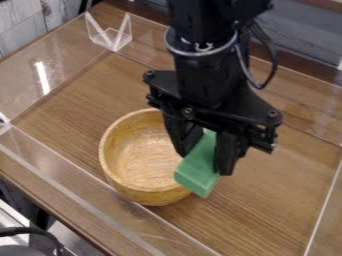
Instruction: Put the green block in the brown bowl
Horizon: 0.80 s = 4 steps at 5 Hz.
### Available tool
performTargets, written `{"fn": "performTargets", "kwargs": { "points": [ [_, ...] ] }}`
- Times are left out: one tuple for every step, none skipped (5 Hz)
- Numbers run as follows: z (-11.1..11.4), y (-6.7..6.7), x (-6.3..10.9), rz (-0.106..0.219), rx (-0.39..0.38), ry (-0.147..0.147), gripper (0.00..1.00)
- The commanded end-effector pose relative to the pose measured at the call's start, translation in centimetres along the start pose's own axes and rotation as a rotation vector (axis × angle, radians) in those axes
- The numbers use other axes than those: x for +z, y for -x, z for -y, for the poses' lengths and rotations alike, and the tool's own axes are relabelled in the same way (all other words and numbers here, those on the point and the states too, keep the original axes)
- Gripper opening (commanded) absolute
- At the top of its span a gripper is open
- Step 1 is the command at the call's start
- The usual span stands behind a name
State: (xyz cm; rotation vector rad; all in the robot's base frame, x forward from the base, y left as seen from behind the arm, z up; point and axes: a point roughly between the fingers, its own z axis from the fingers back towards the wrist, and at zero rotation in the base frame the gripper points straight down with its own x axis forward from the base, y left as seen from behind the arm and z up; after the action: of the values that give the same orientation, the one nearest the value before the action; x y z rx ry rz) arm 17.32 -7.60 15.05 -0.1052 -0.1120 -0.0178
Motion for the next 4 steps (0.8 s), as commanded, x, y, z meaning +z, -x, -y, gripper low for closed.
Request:
{"fn": "performTargets", "kwargs": {
  "points": [
    [-0.1,-0.4,0.5,0.014,0.001,0.012,0.0],
    [-0.1,-0.4,0.4,0.005,-0.002,0.017,0.0],
    [-0.3,-0.4,-0.1,0.003,-0.002,0.018,0.0],
    [-0.7,-0.4,-0.6,0.0,0.001,0.018,0.0]
  ]
}}
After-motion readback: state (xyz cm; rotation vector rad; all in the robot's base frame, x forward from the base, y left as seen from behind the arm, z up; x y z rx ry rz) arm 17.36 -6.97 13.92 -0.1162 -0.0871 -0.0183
